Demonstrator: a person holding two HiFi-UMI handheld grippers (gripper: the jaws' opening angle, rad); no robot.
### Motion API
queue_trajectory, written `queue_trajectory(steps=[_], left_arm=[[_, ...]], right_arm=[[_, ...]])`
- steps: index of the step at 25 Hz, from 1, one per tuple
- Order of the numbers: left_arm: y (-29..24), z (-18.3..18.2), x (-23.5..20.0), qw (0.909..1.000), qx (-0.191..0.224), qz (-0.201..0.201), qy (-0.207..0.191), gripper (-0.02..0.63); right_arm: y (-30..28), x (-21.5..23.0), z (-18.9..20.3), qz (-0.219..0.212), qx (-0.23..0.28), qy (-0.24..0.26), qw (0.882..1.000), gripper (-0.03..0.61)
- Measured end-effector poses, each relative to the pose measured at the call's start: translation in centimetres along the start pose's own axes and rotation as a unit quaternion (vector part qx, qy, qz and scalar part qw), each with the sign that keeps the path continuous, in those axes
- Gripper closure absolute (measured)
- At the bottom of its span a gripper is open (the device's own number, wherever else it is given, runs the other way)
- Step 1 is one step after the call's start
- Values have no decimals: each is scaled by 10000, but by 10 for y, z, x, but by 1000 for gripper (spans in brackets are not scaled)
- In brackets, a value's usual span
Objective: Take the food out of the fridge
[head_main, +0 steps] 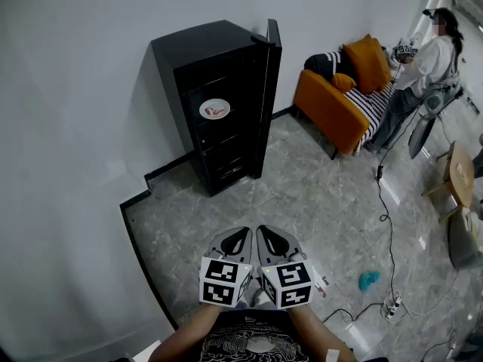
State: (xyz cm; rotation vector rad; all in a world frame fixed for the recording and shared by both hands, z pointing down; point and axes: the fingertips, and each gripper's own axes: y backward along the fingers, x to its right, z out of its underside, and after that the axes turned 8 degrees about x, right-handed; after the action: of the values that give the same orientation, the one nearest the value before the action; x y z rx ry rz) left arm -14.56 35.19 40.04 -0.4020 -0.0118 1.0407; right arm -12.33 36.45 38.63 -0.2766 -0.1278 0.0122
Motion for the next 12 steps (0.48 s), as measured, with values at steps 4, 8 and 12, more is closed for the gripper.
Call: queue_trajectory(steps=[4, 8, 12], left_arm=[[0, 0, -5, 10000, 7, 4, 9, 600], [-5, -3, -15, 10000, 5, 17, 10, 600], [-17, -4, -22, 10000, -46, 42, 35, 600]], right_arm=[[-4, -2, -1, 24, 35, -49, 10000, 557], [-13, -1, -2, 52, 59, -111, 9999, 557], [-24, 4, -1, 70, 9, -146, 9999, 557]])
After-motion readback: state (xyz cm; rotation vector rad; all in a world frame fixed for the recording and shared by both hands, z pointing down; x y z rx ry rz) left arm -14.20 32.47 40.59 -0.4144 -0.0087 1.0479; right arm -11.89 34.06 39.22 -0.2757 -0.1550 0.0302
